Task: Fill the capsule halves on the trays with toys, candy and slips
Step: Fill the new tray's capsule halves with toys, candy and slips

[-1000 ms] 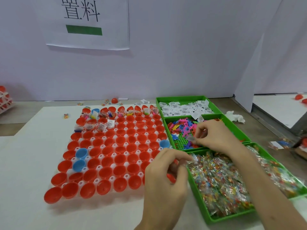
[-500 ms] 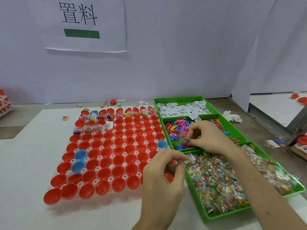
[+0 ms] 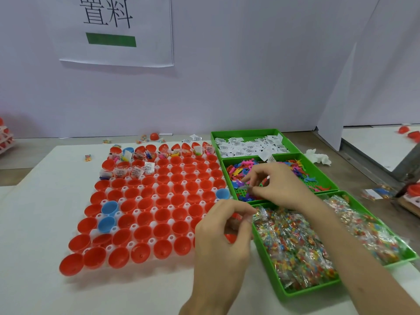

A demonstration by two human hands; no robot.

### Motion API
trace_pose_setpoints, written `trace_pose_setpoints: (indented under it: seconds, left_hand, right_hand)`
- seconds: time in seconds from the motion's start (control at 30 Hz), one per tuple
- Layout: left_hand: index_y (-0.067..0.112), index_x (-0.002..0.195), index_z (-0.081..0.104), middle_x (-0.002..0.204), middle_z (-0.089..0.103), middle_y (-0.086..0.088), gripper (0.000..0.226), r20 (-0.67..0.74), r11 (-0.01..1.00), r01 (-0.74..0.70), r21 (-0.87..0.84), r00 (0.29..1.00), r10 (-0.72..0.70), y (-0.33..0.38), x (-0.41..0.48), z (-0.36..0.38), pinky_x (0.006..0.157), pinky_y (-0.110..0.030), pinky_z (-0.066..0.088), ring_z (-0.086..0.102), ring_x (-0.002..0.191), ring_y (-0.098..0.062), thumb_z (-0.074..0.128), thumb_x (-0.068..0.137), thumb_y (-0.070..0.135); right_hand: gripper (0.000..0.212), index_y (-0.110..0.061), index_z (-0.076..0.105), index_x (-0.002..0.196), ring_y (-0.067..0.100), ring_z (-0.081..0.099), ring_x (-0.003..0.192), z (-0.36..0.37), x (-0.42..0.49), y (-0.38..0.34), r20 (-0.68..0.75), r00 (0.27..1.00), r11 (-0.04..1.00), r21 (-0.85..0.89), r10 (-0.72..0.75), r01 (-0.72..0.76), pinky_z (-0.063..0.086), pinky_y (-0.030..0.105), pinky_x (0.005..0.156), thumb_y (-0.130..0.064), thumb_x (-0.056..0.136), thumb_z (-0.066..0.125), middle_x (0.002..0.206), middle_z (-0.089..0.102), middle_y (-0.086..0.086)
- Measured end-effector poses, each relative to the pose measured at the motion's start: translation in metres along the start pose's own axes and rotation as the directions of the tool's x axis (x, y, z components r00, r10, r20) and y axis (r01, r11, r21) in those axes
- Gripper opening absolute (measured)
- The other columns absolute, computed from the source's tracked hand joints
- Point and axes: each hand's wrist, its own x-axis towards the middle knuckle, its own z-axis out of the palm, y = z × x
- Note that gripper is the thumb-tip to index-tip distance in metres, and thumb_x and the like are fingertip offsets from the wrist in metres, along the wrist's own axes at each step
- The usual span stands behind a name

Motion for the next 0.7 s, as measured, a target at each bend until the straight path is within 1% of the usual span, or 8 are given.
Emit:
trace_pose_setpoints:
  seconds: [0.07,0.17,0.23,0.33,0.43,0.5,0.6,0.7]
  left_hand:
    - [0.032,0.087,0.068,0.084,0.065,0.009,0.020,0.001,1.000,-0.004,0.010,1.000,0.004,0.000,0.000,0.000,0.064,-0.044,0.056,0.066,0.072,-0.021,0.063,0.086,0.012]
    - [0.032,0.087,0.068,0.085,0.066,0.008,0.019,-0.001,1.000,0.003,0.007,1.000,-0.003,0.000,0.001,0.000,0.064,-0.044,0.055,0.066,0.072,-0.021,0.063,0.087,0.013]
    - [0.032,0.087,0.068,0.084,0.066,0.007,0.018,-0.004,1.000,0.024,-0.011,1.000,-0.024,0.000,0.001,0.000,0.065,-0.045,0.056,0.066,0.072,-0.022,0.063,0.087,0.015]
    - [0.033,0.087,0.069,0.080,0.068,0.003,0.020,-0.013,0.995,0.072,-0.064,0.997,-0.073,0.001,0.001,-0.001,0.066,-0.047,0.057,0.069,0.072,-0.023,0.063,0.088,0.014]
    - [0.031,0.086,0.070,0.078,0.070,0.000,0.027,-0.017,0.987,0.113,-0.116,0.993,-0.116,0.002,0.002,-0.002,0.069,-0.047,0.059,0.072,0.075,-0.024,0.064,0.093,0.006]
    - [0.028,0.085,0.070,0.079,0.071,0.001,0.028,-0.021,0.976,0.146,-0.159,0.988,-0.151,0.003,0.003,-0.004,0.070,-0.043,0.061,0.074,0.076,-0.022,0.064,0.094,0.002]
    - [0.023,0.087,0.072,0.084,0.073,-0.002,0.024,-0.042,0.954,0.175,-0.241,0.981,-0.191,0.005,0.006,-0.007,0.068,-0.035,0.062,0.075,0.074,-0.022,0.066,0.093,0.001]
    - [0.025,0.085,0.073,0.080,0.076,-0.006,0.024,-0.084,0.929,0.198,-0.313,0.968,-0.235,0.004,0.008,-0.010,0.060,-0.024,0.058,0.073,0.066,-0.019,0.070,0.089,0.002]
  right_hand:
    - [0.026,-0.021,0.062,0.067,0.006,0.068,0.088,0.005,0.001,0.000,0.048,0.999,0.997,-0.073,-0.009,0.013,0.056,0.029,0.078,-0.003,0.080,0.077,0.092,0.072,-0.012]
    - [0.025,-0.022,0.063,0.068,0.005,0.067,0.079,0.005,0.002,0.003,0.026,1.000,0.994,-0.112,-0.012,0.015,0.057,0.033,0.077,-0.006,0.080,0.079,0.081,0.071,-0.008]
    - [0.025,-0.023,0.064,0.067,0.003,0.066,0.074,0.004,0.002,0.006,0.021,1.000,0.994,-0.108,-0.004,0.006,0.054,0.028,0.070,-0.009,0.079,0.081,0.078,0.070,-0.008]
    - [0.027,-0.025,0.064,0.065,-0.002,0.063,0.066,0.001,0.003,0.010,-0.062,0.998,0.999,-0.044,0.019,-0.022,0.046,0.012,0.059,-0.012,0.076,0.085,0.070,0.069,-0.009]
    - [0.026,-0.020,0.066,0.064,-0.005,0.064,0.060,-0.005,0.003,0.011,-0.201,0.979,0.998,0.057,0.043,-0.032,0.047,0.010,0.058,-0.010,0.073,0.088,0.062,0.069,-0.011]
    - [0.022,-0.014,0.067,0.067,0.002,0.070,0.064,-0.009,0.001,0.009,-0.244,0.968,0.989,0.147,0.063,-0.027,0.055,0.019,0.063,-0.013,0.073,0.088,0.065,0.073,-0.009]
    - [0.024,-0.007,0.065,0.071,0.017,0.074,0.067,-0.017,-0.005,0.000,-0.250,0.965,0.937,0.350,0.083,0.010,0.060,0.034,0.067,-0.018,0.071,0.087,0.071,0.075,0.002]
    - [0.032,-0.001,0.062,0.076,0.021,0.072,0.069,-0.026,-0.014,-0.016,-0.193,0.978,0.818,0.573,0.079,0.047,0.056,0.040,0.070,-0.020,0.064,0.085,0.074,0.075,0.006]
